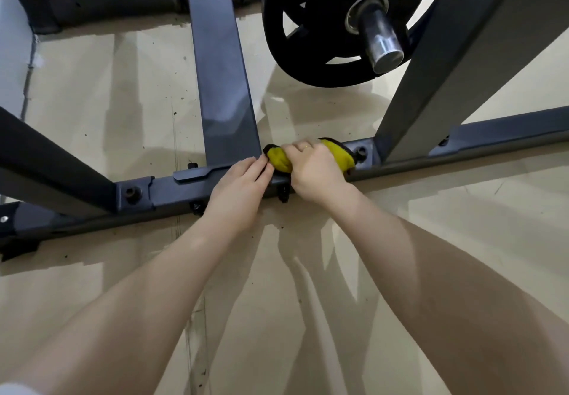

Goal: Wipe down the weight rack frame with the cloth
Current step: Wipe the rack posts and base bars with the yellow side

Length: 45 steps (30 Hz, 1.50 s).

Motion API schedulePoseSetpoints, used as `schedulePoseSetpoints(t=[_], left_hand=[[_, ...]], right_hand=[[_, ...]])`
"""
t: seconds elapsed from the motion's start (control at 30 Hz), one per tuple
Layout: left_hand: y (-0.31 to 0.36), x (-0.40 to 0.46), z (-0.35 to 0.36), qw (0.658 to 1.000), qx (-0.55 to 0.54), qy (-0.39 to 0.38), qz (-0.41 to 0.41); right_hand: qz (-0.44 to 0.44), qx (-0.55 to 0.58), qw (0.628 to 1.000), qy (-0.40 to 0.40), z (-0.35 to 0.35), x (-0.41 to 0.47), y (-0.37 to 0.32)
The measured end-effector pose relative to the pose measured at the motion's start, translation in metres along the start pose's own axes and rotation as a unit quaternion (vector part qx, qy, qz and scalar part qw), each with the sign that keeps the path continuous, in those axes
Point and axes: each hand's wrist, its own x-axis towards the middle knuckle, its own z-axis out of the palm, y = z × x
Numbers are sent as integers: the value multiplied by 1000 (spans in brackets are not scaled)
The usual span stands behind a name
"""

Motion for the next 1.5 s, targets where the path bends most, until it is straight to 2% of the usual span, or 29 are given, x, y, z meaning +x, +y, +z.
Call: schedulePoseSetpoints(t=[0.07,0.17,0.2,0.23,0.33,0.4,0.47,0.53,0.57,0.63,0.73,0.83,0.97,1.1,1.13,1.2,1.27,1.37,1.5], left_hand=[[-6,0,1,1000,-5,7,14],[-8,0,3,999,-46,24,7],[-8,0,3,998,-56,26,6],[-9,1,2,998,-62,28,8],[-11,3,3,996,-78,44,14],[-11,3,3,996,-70,45,14],[-11,3,3,997,-67,45,10],[-10,2,3,996,-74,47,-1],[-9,1,3,996,-77,48,-5],[-8,1,3,995,-80,49,-12],[-2,-1,3,996,-77,48,-22],[5,-4,-2,996,-73,27,-49],[12,-7,-13,997,-28,-34,-65],[32,-17,-26,997,12,-57,-58],[40,-17,-29,997,13,-55,-44],[59,-13,-36,999,18,-48,-7],[79,-2,-41,999,17,-44,15],[112,17,-48,999,-13,-41,3],[149,41,-57,996,-59,-58,-15]], right_hand=[[-23,-10,999,-41,-8,4,14],[99,-111,989,-13,-17,1,45],[142,-120,983,-2,-17,1,42],[147,-111,983,6,-14,4,33],[61,-11,998,-13,0,15,0],[20,17,999,-44,-3,18,12],[71,14,996,-53,-9,18,37],[148,-19,989,-17,-11,16,47],[157,-43,987,2,-11,14,42],[127,-52,989,51,-4,10,23],[48,53,989,126,15,-18,2],[-1,88,993,83,22,-44,6],[-11,107,991,-85,-15,-69,21],[50,47,982,-174,-35,-105,56],[101,56,978,-172,-42,-112,72],[185,122,966,-131,-57,-121,108],[223,137,962,-72,-73,-127,144],[269,147,952,11,-90,-130,189],[327,215,911,128,-99,-116,234]])
